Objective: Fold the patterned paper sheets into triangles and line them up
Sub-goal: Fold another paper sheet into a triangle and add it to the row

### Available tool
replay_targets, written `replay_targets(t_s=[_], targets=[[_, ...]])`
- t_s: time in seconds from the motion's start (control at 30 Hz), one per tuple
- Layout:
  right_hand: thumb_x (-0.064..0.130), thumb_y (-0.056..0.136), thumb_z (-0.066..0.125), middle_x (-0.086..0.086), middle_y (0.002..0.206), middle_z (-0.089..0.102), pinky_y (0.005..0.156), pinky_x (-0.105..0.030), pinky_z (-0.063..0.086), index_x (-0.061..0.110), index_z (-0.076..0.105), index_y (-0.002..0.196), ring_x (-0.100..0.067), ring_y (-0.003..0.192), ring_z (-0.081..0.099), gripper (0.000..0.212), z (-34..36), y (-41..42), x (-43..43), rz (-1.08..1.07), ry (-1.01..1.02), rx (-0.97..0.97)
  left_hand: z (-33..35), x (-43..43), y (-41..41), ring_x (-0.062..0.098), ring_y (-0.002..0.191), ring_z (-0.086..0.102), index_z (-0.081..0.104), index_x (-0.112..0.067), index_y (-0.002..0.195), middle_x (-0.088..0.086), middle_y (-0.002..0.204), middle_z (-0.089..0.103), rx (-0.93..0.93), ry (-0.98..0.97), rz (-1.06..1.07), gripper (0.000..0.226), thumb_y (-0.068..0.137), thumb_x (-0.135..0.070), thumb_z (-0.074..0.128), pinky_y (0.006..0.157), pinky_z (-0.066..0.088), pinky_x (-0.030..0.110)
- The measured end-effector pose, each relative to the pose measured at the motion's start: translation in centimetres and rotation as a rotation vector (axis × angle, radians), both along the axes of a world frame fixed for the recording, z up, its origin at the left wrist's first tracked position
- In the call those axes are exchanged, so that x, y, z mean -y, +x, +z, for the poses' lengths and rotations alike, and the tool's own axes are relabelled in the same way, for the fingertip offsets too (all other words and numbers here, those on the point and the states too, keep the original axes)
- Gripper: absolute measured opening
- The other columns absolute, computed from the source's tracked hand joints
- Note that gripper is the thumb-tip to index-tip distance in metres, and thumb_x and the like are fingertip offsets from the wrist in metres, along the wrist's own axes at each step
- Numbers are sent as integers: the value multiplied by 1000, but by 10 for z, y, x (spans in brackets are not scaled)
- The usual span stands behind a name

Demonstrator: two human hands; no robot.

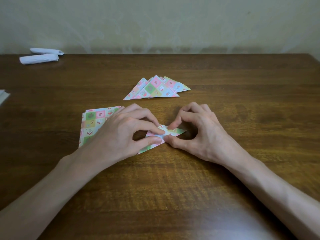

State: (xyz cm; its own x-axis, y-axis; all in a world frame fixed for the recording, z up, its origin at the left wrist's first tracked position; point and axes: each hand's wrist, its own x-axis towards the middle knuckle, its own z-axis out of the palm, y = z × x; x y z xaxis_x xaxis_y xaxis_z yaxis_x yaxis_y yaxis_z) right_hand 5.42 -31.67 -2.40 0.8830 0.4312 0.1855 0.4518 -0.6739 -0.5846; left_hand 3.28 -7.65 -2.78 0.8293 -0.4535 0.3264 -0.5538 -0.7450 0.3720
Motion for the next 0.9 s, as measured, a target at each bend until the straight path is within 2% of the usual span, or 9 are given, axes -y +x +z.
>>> replay_targets(t_s=[0.17,0.37,0.47,0.53,0.6,0.67,0.8,0.9], targets=[[70,68,72,21,109,50,102,-37,38,42,68,90,-9,109,42,36,4,0,-3,-11,-33,-41,4,1,-3,4,108,56,78,-44,107,-27,105,64,-42,-12,16,42,81,-73,62,91,48,44],[72,66,72,21,110,49,98,-33,35,41,65,90,-8,112,40,39,4,-1,-7,-28,-78,-42,4,2,-3,5,105,56,79,-44,105,-25,103,64,-63,-31,35,45,79,-75,60,88,48,46],[58,74,79,21,109,51,97,-28,34,43,72,92,-6,111,42,24,8,3,1,2,-38,-89,2,2,-2,5,105,56,79,-43,105,-25,102,64,-58,-45,40,43,80,-72,60,90,49,51],[46,81,83,21,108,53,93,-17,33,44,77,95,-3,108,44,16,9,6,6,31,-4,-115,1,2,-2,5,106,56,79,-43,106,-25,103,64,-64,-44,43,44,80,-73,60,92,49,53],[42,83,83,21,107,54,86,-7,30,44,78,97,0,105,44,15,8,7,8,41,3,-103,0,1,-1,6,106,57,79,-43,106,-25,103,64,-57,-42,36,43,80,-72,61,90,50,52],[41,84,83,20,108,55,86,-7,30,45,78,98,1,105,45,15,8,9,10,55,14,-106,-1,0,-1,7,107,57,79,-42,107,-25,103,64,-54,-43,29,43,81,-71,62,90,50,52],[26,91,79,22,114,59,86,-17,32,47,79,100,5,104,50,22,12,16,20,110,37,-189,-2,-1,-1,7,108,57,78,-42,109,-25,105,64,-60,-28,17,43,82,-71,61,90,51,49],[19,93,77,21,116,59,86,-14,32,46,78,106,9,101,49,29,14,17,21,131,27,-192,-1,-1,0,9,107,58,78,-41,109,-25,106,64,-51,-23,13,41,83,-69,63,88,51,48]])
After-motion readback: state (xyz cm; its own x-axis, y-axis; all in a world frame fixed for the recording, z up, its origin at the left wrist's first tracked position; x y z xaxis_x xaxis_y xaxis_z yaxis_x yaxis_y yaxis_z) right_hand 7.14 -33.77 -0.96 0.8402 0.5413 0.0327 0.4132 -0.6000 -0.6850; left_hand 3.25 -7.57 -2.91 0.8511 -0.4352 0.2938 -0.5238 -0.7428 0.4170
